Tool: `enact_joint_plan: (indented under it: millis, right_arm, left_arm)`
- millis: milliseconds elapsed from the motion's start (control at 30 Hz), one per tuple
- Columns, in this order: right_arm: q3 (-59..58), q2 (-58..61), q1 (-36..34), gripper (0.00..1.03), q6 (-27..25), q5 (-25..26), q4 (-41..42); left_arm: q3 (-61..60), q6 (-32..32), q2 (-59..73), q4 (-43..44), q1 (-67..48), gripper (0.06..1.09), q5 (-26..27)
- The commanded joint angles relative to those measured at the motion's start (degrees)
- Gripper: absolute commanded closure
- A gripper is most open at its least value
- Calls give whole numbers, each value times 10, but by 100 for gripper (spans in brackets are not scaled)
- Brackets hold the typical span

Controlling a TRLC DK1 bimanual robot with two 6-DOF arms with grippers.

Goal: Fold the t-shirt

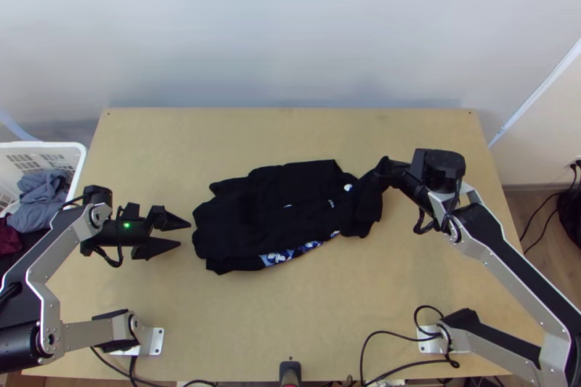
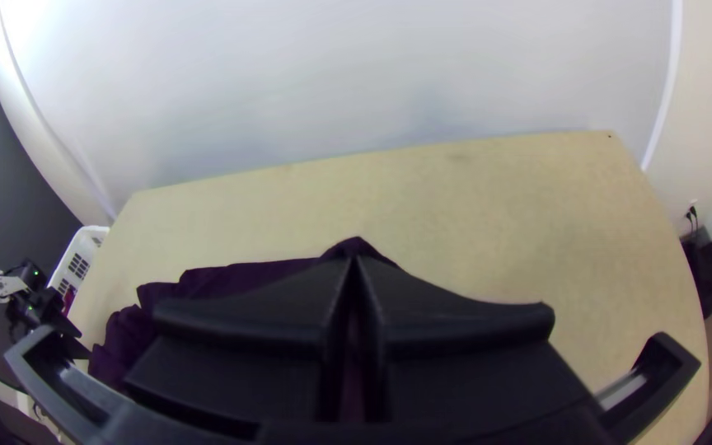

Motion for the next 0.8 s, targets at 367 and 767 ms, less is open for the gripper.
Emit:
enact_joint_plan:
  millis: [367,767]
  right_arm:
    - [1,16,-1,99,6,9,7]
    - [-3,17,-7,99,6,11,7]
  left_arm:
    - [-63,-69,23,101,-6,13,17]
    - [-68,-137,15,160,-66,21,17]
